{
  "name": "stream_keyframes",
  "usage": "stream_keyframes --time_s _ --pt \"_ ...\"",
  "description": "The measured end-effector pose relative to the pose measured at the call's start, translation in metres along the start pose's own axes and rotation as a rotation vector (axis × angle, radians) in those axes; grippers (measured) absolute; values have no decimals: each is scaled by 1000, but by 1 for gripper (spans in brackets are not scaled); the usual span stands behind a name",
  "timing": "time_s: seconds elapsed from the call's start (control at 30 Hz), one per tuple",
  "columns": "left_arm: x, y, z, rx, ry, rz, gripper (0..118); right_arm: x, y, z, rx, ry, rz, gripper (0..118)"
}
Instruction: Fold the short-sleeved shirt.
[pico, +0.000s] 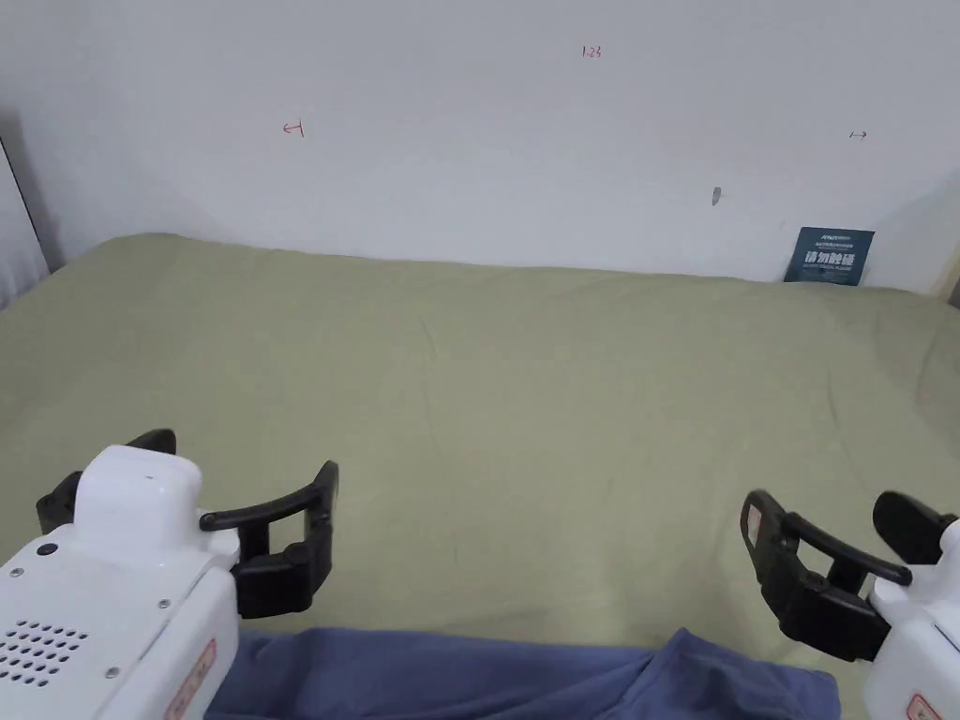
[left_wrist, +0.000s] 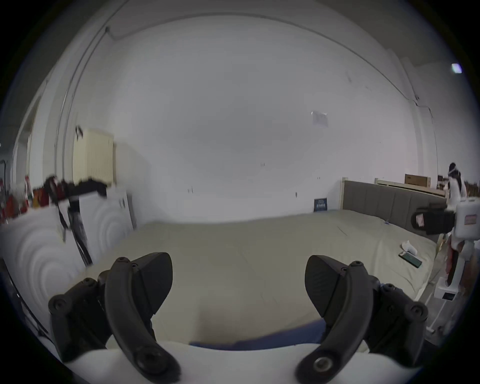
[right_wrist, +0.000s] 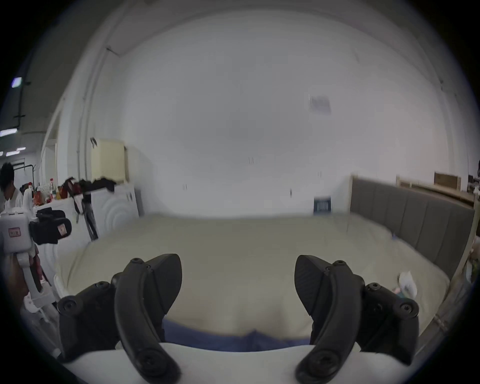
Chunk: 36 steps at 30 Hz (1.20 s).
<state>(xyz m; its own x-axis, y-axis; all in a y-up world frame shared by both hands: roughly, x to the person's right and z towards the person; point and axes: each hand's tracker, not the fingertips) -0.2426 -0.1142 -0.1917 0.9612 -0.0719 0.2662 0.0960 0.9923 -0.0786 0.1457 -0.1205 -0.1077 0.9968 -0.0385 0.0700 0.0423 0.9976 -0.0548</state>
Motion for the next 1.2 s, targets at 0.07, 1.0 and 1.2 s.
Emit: stream_keyframes --time_s 0.07,1.0,1.2 --pt "10 4 5 -3 30 -34 95 -13 3 7 59 -28 50 80" --pt "-231 -232 -58 -745 -441 876 118 -59 -47 -12 -158 -43 34 14" --pt "-215 -314 -102 -729 -765 1185 118 -67 -49 -23 -204 -49 -3 14"
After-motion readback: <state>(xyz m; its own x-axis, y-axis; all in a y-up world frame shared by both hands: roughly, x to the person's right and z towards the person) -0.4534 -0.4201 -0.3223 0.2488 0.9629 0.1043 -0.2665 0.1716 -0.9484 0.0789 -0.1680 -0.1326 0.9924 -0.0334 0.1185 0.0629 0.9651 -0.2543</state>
